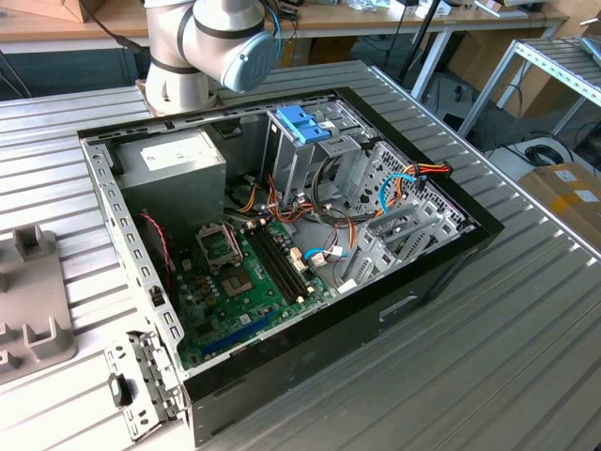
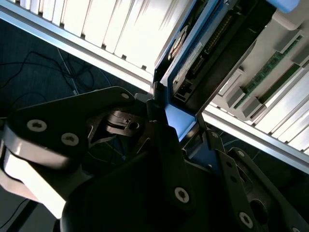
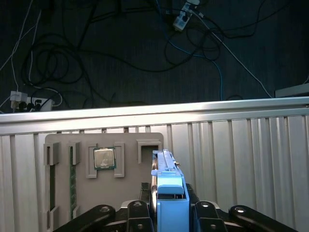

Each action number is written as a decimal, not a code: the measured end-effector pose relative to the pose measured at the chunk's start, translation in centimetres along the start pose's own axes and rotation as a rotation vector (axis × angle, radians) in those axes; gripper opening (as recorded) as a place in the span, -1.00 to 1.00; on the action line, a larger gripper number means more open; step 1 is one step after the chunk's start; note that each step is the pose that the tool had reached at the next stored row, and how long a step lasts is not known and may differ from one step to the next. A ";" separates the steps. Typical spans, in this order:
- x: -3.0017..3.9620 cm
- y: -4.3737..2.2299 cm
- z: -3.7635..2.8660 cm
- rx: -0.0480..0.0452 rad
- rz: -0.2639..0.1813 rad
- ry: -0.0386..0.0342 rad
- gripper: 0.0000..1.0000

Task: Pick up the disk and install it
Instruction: 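Pick up the disk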

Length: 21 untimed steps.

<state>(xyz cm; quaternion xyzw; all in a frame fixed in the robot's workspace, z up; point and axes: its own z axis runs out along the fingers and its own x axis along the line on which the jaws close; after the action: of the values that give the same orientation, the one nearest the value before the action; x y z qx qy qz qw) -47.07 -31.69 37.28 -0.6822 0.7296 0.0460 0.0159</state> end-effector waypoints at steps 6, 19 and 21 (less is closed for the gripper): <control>-0.03 0.01 -0.30 0.0000 0.000 -0.0002 -0.26; -0.11 0.06 -1.29 -0.0003 0.000 -0.0031 -0.26; -0.13 0.07 -1.50 -0.0003 0.000 -0.0039 -0.26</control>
<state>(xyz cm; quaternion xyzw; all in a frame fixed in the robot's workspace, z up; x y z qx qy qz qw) -47.07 -31.69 38.79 -0.6822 0.7295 0.0474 0.0172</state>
